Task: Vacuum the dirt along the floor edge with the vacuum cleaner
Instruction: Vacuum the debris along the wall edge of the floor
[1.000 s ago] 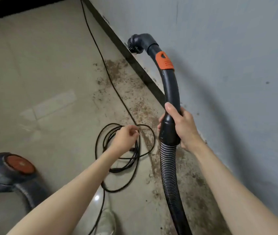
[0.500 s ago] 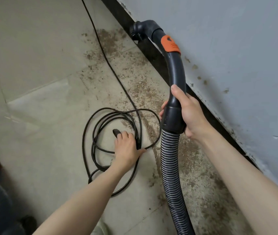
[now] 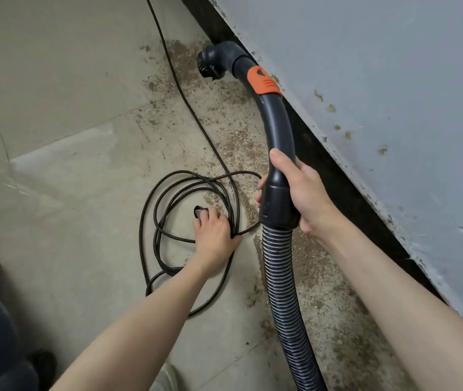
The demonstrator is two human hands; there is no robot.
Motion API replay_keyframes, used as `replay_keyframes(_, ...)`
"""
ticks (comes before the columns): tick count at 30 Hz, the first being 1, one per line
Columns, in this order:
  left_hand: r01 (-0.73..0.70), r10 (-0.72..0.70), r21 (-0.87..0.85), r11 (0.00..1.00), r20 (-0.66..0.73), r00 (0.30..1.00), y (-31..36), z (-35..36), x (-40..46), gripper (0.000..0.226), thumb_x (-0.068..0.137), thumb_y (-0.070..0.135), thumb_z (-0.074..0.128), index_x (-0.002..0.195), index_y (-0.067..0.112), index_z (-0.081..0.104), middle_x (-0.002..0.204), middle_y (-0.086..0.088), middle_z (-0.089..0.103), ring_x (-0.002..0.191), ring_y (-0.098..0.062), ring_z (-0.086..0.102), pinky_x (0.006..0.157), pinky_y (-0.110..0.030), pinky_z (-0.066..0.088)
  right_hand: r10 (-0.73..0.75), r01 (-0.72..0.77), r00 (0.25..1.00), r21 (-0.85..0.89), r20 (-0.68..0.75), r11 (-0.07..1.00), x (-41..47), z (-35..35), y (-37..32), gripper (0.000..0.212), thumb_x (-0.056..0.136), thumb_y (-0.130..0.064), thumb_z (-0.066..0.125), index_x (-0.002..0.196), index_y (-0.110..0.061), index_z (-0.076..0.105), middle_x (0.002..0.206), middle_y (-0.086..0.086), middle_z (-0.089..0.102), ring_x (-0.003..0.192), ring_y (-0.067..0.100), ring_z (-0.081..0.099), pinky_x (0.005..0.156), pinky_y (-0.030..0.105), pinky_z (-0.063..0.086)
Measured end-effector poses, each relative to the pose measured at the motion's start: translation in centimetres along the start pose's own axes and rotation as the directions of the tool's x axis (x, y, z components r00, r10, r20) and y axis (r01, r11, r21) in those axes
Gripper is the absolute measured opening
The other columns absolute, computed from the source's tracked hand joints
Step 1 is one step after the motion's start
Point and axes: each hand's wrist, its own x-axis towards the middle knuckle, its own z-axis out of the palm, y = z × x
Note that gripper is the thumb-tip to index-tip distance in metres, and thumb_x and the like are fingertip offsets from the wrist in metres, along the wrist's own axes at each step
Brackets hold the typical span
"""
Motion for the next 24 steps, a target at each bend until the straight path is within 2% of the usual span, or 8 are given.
replay_keyframes(4, 0.018, -0.020, -0.096, 0.995, -0.018, 1.000, -0.4, 0.2, -0.2, 0.043, 0.085, 0.041, 0.056, 0.111, 0.007, 0.055, 0.122, -0.010, 0.043, 0.113, -0.029, 0.036, 0.093, -0.037, 0.028, 0.006, -0.006, 1.000, -0.001, -0.014, 1.000, -0.2, -0.3, 0.1, 0.026, 0.095, -0.034, 0.061, 0.100, -0.009, 0.055, 0.064, 0.007, 0.063, 0.052, 0.023, 0.062, 0.054, 0.034, 0.057)
replay_keyframes(7, 0.017, -0.026, -0.183, 0.983, -0.048, 0.999, -1.1, -0.6, -0.4, 0.036, 0.084, 0.035, 0.056, 0.107, 0.009, 0.053, 0.112, -0.009, 0.054, 0.108, -0.028, 0.042, 0.089, -0.035, 0.026, 0.012, -0.013, 0.999, -0.009, -0.035, 1.000, -0.2, -0.5, -0.1, 0.030, 0.094, -0.036, 0.061, 0.101, -0.007, 0.055, 0.065, 0.008, 0.064, 0.051, 0.022, 0.062, 0.051, 0.032, 0.056)
replay_keyframes(11, -0.049, -0.019, -0.300, 0.953, -0.219, 0.976, -2.8, -3.4, -1.1, 0.025, 0.081, 0.019, 0.060, 0.099, 0.002, 0.053, 0.082, -0.013, 0.059, 0.087, -0.035, 0.052, 0.083, -0.034, 0.027, 0.025, -0.025, 0.998, -0.001, -0.051, 1.000, -0.1, -0.5, -0.5, 0.030, 0.094, -0.036, 0.061, 0.093, -0.006, 0.056, 0.065, 0.010, 0.064, 0.051, 0.023, 0.061, 0.051, 0.032, 0.056)
replay_keyframes(14, -0.080, -0.039, -0.335, 0.939, -0.333, 0.942, -4.9, -6.3, -1.6, 0.027, 0.084, 0.011, 0.059, 0.107, -0.003, 0.052, 0.081, -0.019, 0.058, 0.077, -0.043, 0.055, 0.068, -0.042, 0.040, 0.044, -0.043, 0.998, 0.022, -0.045, 0.999, -0.2, 0.1, -0.9, 0.031, 0.094, -0.036, 0.060, 0.092, -0.005, 0.057, 0.064, 0.009, 0.064, 0.050, 0.022, 0.062, 0.050, 0.032, 0.056)
replay_keyframes(17, 0.034, -0.173, -0.317, 0.948, -0.423, 0.890, -7.9, -9.2, -2.1, 0.035, 0.086, 0.012, 0.057, 0.118, -0.002, 0.050, 0.097, -0.023, 0.059, 0.080, -0.046, 0.058, 0.060, -0.042, 0.036, 0.056, -0.055, 0.998, 0.021, -0.028, 0.998, -0.2, 1.2, -1.2, 0.031, 0.094, -0.036, 0.059, 0.094, -0.005, 0.058, 0.063, 0.009, 0.064, 0.050, 0.022, 0.062, 0.050, 0.031, 0.055)
replay_keyframes(20, 0.172, -0.322, -0.341, 0.924, -0.455, 0.830, -11.9, -11.5, -3.1, 0.034, 0.089, 0.015, 0.054, 0.120, 0.003, 0.048, 0.108, -0.021, 0.055, 0.088, -0.048, 0.055, 0.063, -0.040, 0.031, 0.074, -0.074, 0.997, 0.016, 0.008, 0.997, 0.0, 2.7, -1.3, 0.032, 0.094, -0.036, 0.059, 0.086, -0.006, 0.060, 0.063, 0.010, 0.064, 0.050, 0.021, 0.062, 0.048, 0.029, 0.054)
replay_keyframes(24, 0.335, -0.483, -0.361, 0.870, -0.490, 0.726, -16.8, -13.3, -4.5, 0.035, 0.088, 0.013, 0.054, 0.119, -0.001, 0.048, 0.104, -0.028, 0.058, 0.087, -0.051, 0.055, 0.067, -0.049, 0.039, 0.100, -0.101, 0.994, 0.024, 0.043, 0.995, 0.9, 5.1, -0.9, 0.035, 0.093, -0.036, 0.060, 0.079, -0.004, 0.060, 0.062, 0.011, 0.064, 0.050, 0.022, 0.062, 0.050, 0.032, 0.056)
